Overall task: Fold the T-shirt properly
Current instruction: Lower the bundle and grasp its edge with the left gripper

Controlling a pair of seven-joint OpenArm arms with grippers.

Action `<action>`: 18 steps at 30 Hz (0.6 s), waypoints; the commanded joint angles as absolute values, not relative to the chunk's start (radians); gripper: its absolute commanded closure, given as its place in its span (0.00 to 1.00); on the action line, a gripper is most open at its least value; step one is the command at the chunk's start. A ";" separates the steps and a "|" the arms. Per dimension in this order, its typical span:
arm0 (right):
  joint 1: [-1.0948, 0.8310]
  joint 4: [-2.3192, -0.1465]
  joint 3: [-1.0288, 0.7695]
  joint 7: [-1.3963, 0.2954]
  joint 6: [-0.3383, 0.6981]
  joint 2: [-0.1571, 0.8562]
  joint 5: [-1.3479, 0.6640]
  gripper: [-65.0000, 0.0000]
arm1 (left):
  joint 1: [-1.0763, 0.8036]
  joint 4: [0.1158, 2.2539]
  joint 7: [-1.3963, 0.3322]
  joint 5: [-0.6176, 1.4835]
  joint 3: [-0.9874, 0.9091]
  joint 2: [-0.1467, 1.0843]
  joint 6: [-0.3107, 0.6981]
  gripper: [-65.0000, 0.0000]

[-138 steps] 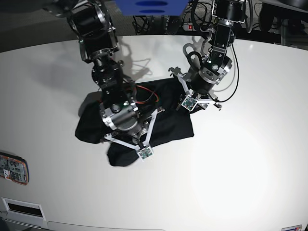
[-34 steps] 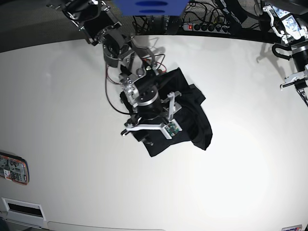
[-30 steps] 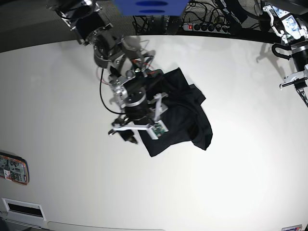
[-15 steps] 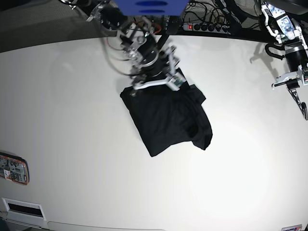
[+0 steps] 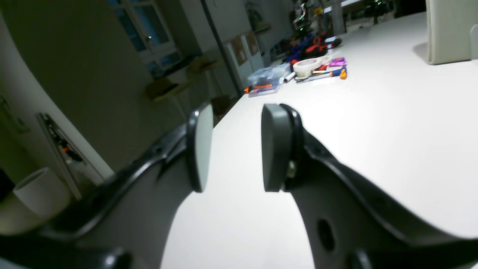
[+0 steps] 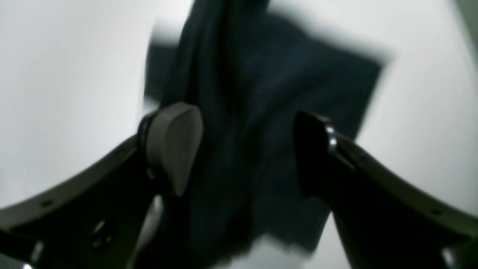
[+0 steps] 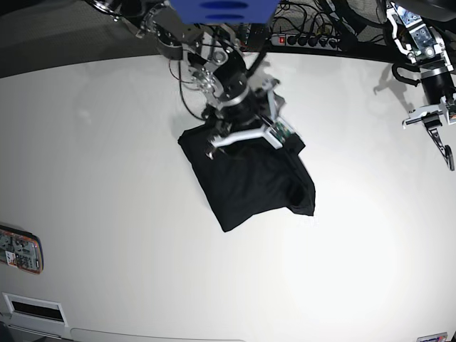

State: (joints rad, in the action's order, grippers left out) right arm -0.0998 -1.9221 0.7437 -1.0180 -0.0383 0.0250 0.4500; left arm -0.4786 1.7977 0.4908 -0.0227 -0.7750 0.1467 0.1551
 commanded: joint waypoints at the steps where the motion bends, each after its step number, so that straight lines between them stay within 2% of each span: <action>1: -0.090 -1.940 0.748 -0.997 -0.035 -0.005 0.449 0.38 | -0.478 1.807 0.518 -0.013 -0.782 0.162 0.148 0.67; 11: -0.001 -1.934 0.743 -0.998 -0.035 -0.033 0.447 0.38 | -0.478 1.801 0.513 -0.013 -0.788 0.162 0.148 0.67; 18: 0.077 -1.926 0.607 -0.992 -0.035 -0.033 0.444 0.38 | -0.476 1.764 0.512 -0.050 -0.728 0.162 0.148 0.67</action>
